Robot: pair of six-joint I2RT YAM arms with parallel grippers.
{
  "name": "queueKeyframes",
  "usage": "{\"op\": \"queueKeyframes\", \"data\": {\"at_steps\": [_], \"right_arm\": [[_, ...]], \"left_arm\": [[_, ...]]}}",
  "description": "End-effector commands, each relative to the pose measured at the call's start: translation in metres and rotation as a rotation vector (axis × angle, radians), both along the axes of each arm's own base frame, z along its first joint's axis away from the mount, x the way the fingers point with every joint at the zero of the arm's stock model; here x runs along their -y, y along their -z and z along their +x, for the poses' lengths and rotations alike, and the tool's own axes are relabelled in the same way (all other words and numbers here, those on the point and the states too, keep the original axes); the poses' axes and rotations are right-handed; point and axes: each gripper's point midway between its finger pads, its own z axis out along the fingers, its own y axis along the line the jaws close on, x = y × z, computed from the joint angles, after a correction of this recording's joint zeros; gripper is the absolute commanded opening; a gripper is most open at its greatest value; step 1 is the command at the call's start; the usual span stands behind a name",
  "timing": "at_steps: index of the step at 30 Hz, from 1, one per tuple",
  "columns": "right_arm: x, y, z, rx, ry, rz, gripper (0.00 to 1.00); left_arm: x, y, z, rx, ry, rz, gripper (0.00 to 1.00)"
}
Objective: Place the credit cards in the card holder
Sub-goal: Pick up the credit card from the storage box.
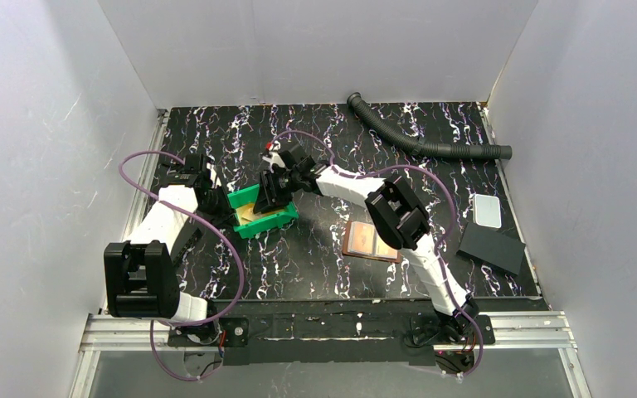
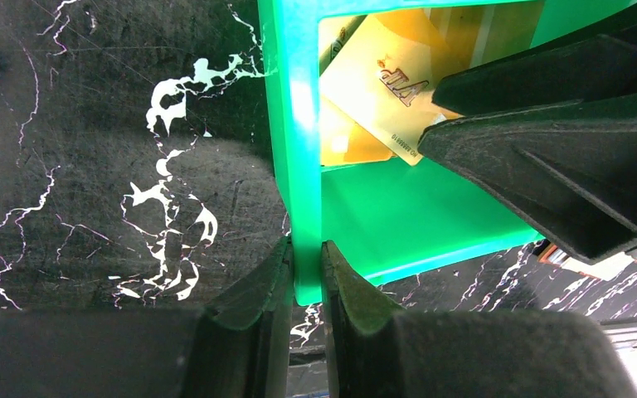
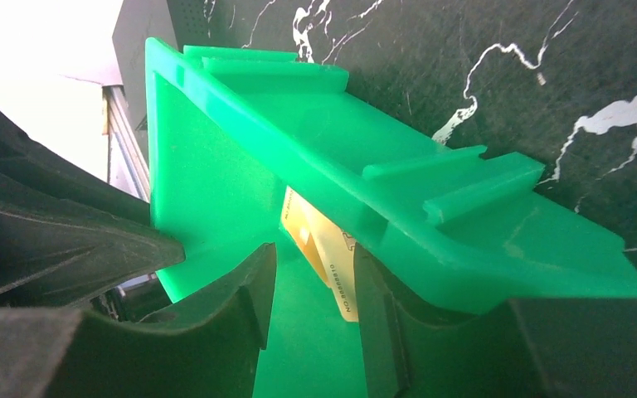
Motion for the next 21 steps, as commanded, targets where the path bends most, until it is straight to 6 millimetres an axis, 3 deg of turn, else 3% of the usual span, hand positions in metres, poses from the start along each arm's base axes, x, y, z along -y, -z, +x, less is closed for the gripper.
{"op": "queueKeyframes", "data": {"at_steps": [1,9,12,17,21], "right_arm": [[-0.001,0.017,-0.01,-0.057,-0.031,0.009,0.47],[-0.012,0.012,-0.011,-0.095,-0.029,0.048,0.46],[-0.01,0.002,0.0,-0.053,0.003,0.057,0.49],[-0.018,-0.036,0.014,-0.053,0.043,0.132,0.51],[-0.008,-0.032,0.027,-0.016,0.114,0.081,0.54]], "left_arm": [[0.003,0.003,-0.013,-0.056,0.011,-0.01,0.02],[0.004,0.001,-0.01,-0.049,0.008,-0.014,0.01],[0.003,0.002,-0.011,-0.05,0.011,-0.011,0.01],[0.002,0.003,-0.014,-0.054,0.01,-0.005,0.01],[0.002,0.003,-0.014,-0.054,0.007,-0.004,0.01]]}}
